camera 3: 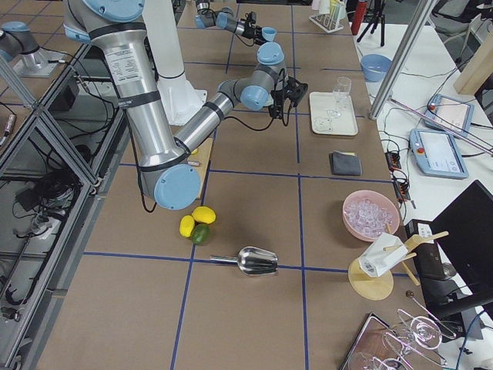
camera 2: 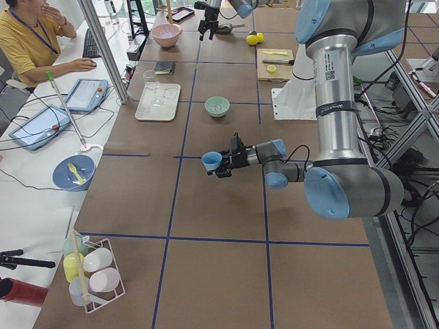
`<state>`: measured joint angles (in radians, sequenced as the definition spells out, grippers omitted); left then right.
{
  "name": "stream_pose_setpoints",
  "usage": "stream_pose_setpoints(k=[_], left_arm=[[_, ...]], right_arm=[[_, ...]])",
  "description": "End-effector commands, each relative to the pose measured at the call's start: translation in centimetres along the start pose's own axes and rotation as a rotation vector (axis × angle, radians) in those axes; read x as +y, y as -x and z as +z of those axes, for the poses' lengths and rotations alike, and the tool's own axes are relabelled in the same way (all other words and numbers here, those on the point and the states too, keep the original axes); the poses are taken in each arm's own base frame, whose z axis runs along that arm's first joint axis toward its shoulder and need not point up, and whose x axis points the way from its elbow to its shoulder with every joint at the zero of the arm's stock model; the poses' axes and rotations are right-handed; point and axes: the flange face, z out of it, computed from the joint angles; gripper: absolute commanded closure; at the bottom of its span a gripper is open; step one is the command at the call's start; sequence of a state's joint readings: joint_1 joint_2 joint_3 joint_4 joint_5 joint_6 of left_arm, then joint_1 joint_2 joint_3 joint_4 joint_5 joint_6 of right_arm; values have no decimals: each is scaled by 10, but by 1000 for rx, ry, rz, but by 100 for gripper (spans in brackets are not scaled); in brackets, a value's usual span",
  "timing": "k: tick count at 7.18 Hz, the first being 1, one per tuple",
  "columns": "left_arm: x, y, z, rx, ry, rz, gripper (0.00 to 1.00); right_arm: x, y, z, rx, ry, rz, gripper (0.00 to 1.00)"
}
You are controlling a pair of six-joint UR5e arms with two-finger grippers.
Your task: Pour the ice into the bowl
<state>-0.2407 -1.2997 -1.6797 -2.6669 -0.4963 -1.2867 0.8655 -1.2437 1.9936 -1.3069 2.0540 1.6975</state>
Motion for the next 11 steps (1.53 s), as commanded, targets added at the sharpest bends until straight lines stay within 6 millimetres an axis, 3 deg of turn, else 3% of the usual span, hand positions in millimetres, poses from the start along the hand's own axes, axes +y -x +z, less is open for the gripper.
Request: stream_pose_setpoints(k=[1,2,3,4,6,8,9,11], left_arm=[[11,39,-3,101,-22,-177,100],[43,63,7,83,-18,-136,100],[50,54,11,84,-19,-136,100],[61,58,16,74,-15,-105,100],[68,42,19,72,-10,-81,100],[69,36,20,73,-10,-82,93],[69,36,20,73,-8,-80,79],[70,36,20,74,-4,-74,70]], right_arm=[[0,0,-1,-1,-1,0,0],[0,0,-1,-1,-1,0,0],[-1,-1,0,1,0,0,0],[0,0,-2,-3,-1,-2,0],[1,1,-3,-4,1,-3,0],[1,0,-2,-3,1,-2,0],[0,0,-2,-2,-1,-1,0],[-1,-1,-1,1,-1,0,0]])
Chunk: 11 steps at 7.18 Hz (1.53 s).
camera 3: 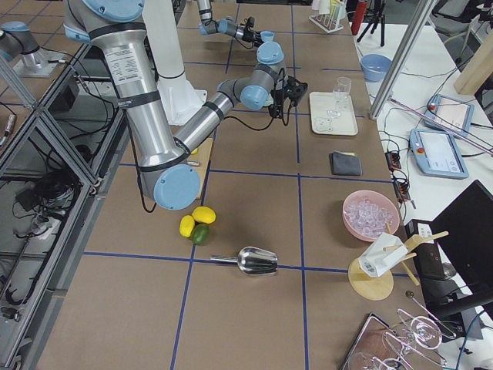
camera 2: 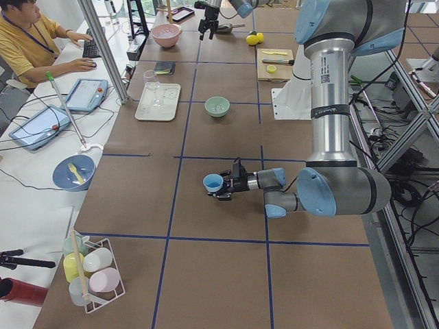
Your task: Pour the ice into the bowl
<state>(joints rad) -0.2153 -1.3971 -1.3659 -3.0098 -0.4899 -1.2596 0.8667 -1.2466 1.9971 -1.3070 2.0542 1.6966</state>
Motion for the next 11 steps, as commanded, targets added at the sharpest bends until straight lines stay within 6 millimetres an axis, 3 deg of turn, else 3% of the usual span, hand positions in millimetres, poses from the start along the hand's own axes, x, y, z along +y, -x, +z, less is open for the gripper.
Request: stream_pose_setpoints(k=[1,2,3,4,7,8,10,11], left_arm=[[2,-1,-1,4,9,5,68],[3,-1,-1,5,11,6,58],[4,-2,-2,8,14,9,17],[5,-2,-3,10,16,9,0],[13,0,-9,37,85,17,0],[13,12,-15,41,109,30,0],[-2,28,-33,73,197,31,0],[-3,22,-37,90,207,20,0]], right_arm=[[0,-1,2,3,1,1,0],[0,-1,2,4,1,1,0],[0,-1,2,5,0,2,0],[0,-1,2,5,0,2,0],[0,1,2,2,1,0,0],[0,2,1,-1,1,-1,0],[1,3,1,-2,1,-2,0],[1,3,1,-2,1,-2,0]])
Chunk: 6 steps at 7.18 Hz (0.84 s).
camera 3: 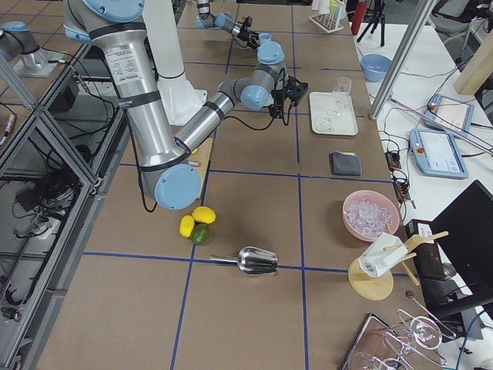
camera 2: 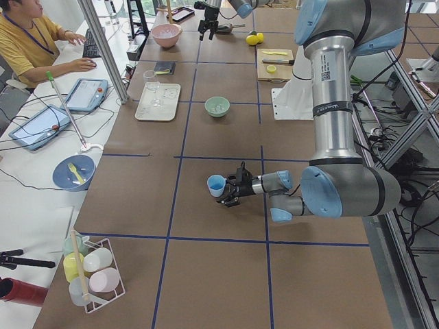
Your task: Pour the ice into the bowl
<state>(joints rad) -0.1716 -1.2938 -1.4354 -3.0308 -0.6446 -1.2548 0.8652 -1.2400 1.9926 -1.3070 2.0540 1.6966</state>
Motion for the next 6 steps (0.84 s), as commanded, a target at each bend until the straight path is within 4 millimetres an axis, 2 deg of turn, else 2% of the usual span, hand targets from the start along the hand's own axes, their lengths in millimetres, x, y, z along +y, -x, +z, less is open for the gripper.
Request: stream_pose_setpoints(k=[1,3,4,5,6], left_arm=[[-7,-12,-14,44,40,-21,0],[-4,-13,-27,71,71,-11,0],[-13,-8,-39,80,82,-6,0],[-11,2,-45,81,109,16,0],[-11,22,-55,88,150,35,0]], right_arm=[[0,0,0,-1,-1,0,0],[0,0,0,-1,0,0,0],[0,-1,-1,-1,0,0,0],[0,-2,-3,-2,-1,0,0],[1,0,-4,-6,-1,-2,0]])
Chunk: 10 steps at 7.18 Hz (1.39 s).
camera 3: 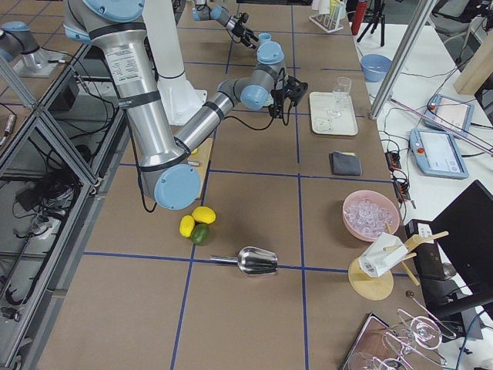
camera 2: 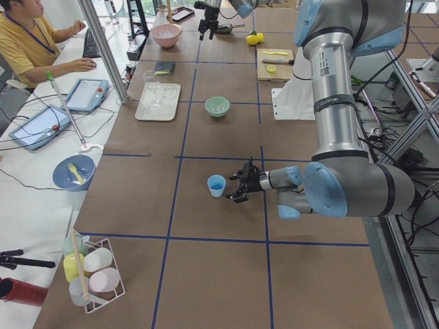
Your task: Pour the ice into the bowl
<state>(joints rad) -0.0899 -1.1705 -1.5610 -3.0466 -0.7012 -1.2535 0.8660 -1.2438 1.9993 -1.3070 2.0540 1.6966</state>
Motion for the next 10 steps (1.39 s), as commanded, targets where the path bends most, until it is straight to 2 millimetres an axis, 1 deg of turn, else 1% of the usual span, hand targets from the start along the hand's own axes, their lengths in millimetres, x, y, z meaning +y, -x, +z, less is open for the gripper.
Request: stream_pose_setpoints(k=[1,2,3,4,5,6,7,8,9,10], left_arm=[[-10,46,-38,72,80,35,0],[-19,70,-55,112,131,74,0],[-25,94,-70,115,181,96,0],[-29,110,-83,132,238,110,0],[-37,124,-94,161,259,145,0],[-37,148,-100,171,256,147,0],[-38,167,-108,219,260,201,0],[-39,180,-116,277,279,247,0],[-36,183,-119,293,316,247,0],[-37,181,-118,321,316,276,0]], right_arm=[[1,-1,-5,-7,-1,-2,0],[2,-1,-7,-10,-1,-4,0],[4,0,-10,-15,0,-5,0],[3,-2,-8,-10,-1,-2,0],[1,-6,-5,-2,-2,1,0],[1,-7,-5,2,2,1,0],[0,-8,-4,3,6,0,0],[-3,-9,-3,9,4,-22,0],[-2,-8,0,11,5,-45,0],[2,-3,2,7,10,-52,0]])
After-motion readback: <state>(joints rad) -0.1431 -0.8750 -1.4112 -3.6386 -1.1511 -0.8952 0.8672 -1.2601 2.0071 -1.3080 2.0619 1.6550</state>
